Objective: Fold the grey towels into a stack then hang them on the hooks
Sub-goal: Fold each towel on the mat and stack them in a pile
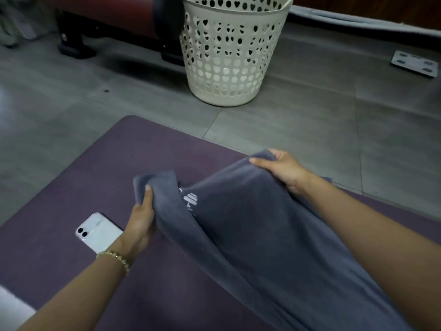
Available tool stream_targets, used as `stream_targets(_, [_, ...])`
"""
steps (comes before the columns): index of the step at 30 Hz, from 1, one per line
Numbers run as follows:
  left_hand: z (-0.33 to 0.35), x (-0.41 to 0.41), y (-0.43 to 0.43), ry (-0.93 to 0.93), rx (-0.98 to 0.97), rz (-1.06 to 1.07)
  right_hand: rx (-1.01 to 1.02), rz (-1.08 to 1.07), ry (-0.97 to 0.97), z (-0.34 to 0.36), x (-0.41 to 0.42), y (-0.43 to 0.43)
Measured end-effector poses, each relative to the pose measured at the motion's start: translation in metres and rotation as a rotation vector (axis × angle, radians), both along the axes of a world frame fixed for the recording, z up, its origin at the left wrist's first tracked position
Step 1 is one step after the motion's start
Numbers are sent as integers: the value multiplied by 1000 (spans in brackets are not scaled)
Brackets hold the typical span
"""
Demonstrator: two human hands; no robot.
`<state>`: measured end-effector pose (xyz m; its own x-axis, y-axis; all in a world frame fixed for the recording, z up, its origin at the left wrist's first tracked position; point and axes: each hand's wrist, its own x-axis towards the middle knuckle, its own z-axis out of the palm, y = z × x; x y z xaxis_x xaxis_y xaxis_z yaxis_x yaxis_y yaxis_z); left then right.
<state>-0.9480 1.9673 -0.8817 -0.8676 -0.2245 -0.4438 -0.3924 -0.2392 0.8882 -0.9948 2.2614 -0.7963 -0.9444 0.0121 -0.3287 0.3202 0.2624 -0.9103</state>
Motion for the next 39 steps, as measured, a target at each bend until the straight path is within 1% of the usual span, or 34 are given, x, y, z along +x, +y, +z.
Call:
stream_targets(1, [-3, 6, -11, 12, -22, 23, 84, -52, 95, -4, -3, -5])
stream_targets(3, [-18, 23, -34, -3, -131, 19, 298, -81, 227, -22, -3, -16])
stream_targets(5, [-34, 45, -52, -76, -207, 28, 494, -58, 311, -46, 11, -36])
stream_targets(6, [-43, 55, -60, -117, -220, 28, 533, -7, 343, -58, 24, -47])
stream_targets(7, [-53, 63, -68, -161, -247, 33, 515, 74, 356, -71, 38, -59])
stream_targets(8, [-60, 69, -74, -208, -279, 39, 466, 165, 324, -84, 56, -74])
stream_targets(10, [-70, 79, -80, -264, -319, 10, 386, 294, 152, -110, 94, -102])
stream_targets(12, [-69, 87, -71, -261, -268, -43, 336, 266, -54, -136, 125, -123])
stream_targets(14, [-69, 95, -59, -268, -221, -85, 308, 204, -162, -156, 144, -137])
stream_targets(16, [-72, 101, -50, -272, -194, -101, 289, 145, -181, -165, 153, -146])
stream_targets(17, [-74, 103, -47, -279, -177, -84, 247, 138, -198, -166, 156, -151])
stream_targets(20, [-73, 109, -37, -333, -100, -39, 14, 253, -303, -157, 168, -172])
stream_targets(22, [-65, 113, -27, -332, -62, -85, -114, 345, -277, -151, 176, -184])
stream_targets(24, [-59, 115, -20, -287, -96, -134, -146, 452, -276, -145, 185, -187])
stream_targets(26, [-58, 112, -19, -218, -183, -102, -125, 562, -323, -138, 191, -181])
stream_targets(27, [-58, 109, -19, -192, -210, -78, -123, 565, -347, -134, 191, -174])
stream_targets(29, [-51, 102, -12, -136, -264, -58, -87, 475, -349, -125, 191, -150])
stream_targets(31, [-32, 96, 7, -47, -294, -106, -44, 347, -328, -110, 190, -115])
stream_targets(34, [4, 92, 56, 88, -229, -191, 5, 201, -301, -82, 194, -51])
stream_targets(39, [40, 96, 152, 191, -164, -305, 32, -36, -272, -58, 231, 56])
